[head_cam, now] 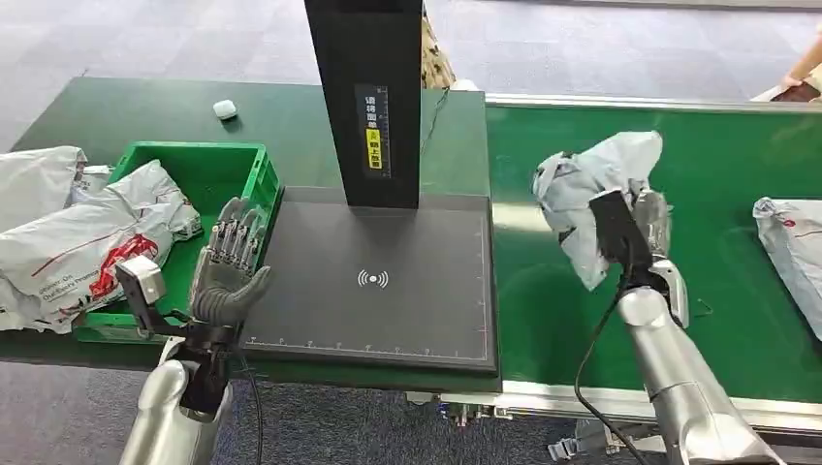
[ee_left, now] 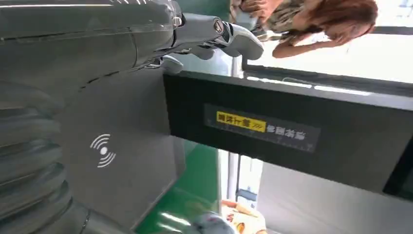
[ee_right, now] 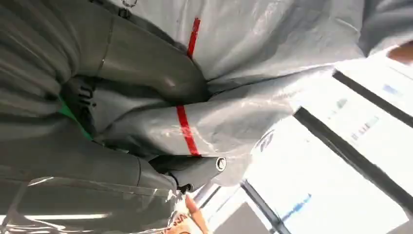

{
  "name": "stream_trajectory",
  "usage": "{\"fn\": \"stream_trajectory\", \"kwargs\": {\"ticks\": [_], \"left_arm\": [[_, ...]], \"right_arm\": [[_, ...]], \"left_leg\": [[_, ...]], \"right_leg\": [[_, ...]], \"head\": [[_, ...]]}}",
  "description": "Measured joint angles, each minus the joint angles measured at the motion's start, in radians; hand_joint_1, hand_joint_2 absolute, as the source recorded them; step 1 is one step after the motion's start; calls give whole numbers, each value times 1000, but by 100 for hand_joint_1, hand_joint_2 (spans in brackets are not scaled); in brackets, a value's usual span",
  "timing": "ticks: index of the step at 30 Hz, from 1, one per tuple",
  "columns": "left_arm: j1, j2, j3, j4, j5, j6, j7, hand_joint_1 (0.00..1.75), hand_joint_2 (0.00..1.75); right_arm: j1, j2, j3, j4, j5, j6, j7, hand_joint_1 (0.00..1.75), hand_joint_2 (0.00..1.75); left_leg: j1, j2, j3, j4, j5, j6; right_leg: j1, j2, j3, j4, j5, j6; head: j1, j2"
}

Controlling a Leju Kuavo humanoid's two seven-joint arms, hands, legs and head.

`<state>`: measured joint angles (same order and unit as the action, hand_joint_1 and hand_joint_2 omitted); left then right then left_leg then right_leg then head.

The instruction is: Moved the parcel from conveyor to table for the left to box.

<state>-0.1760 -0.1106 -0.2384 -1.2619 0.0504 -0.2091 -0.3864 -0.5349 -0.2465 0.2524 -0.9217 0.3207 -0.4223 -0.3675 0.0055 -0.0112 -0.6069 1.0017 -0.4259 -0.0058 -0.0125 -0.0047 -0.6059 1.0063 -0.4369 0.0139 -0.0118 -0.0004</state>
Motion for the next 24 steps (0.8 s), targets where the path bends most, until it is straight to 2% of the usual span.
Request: {"fn": "stream_trajectory", "kwargs": {"ticks": [2, 6, 13, 21, 24], "left_arm": [[-7, 0, -5, 2, 8, 4, -13, 0, 175], [-17, 0, -9, 3, 13, 4, -23, 0, 175], [-21, 0, -12, 3, 13, 4, -24, 0, 175], [-34, 0, -15, 11, 36, -2, -30, 0, 175], [-45, 0, -20, 19, 44, -15, -37, 0, 175]], "right_arm": [[33, 22, -58, -84, -66, 22, -46, 175, 175], [80, 50, -123, -191, -94, 38, -57, 175, 175], [113, 72, -164, -266, -104, 39, -70, 175, 175], [142, 92, -182, -386, -196, -100, -264, 175, 175], [139, 95, -166, -446, -144, -20, -266, 175, 175]], "left_leg": [[0, 0, 0, 0, -1, 0], [0, 1, 0, 0, -1, 0], [0, 1, 0, 0, -1, 0], [0, 1, 0, 0, -1, 0], [0, 3, 0, -1, -1, 0]], "right_leg": [[0, 0, 0, 0, 0, 0], [-1, 1, 0, 0, 0, 0], [-1, 2, 0, 0, 0, 0], [-1, 2, -1, 0, 0, 0], [-1, 4, 0, 0, 0, 0]], "head": [[0, 0], [0, 0], [0, 0], [0, 0], [0, 0]]}}
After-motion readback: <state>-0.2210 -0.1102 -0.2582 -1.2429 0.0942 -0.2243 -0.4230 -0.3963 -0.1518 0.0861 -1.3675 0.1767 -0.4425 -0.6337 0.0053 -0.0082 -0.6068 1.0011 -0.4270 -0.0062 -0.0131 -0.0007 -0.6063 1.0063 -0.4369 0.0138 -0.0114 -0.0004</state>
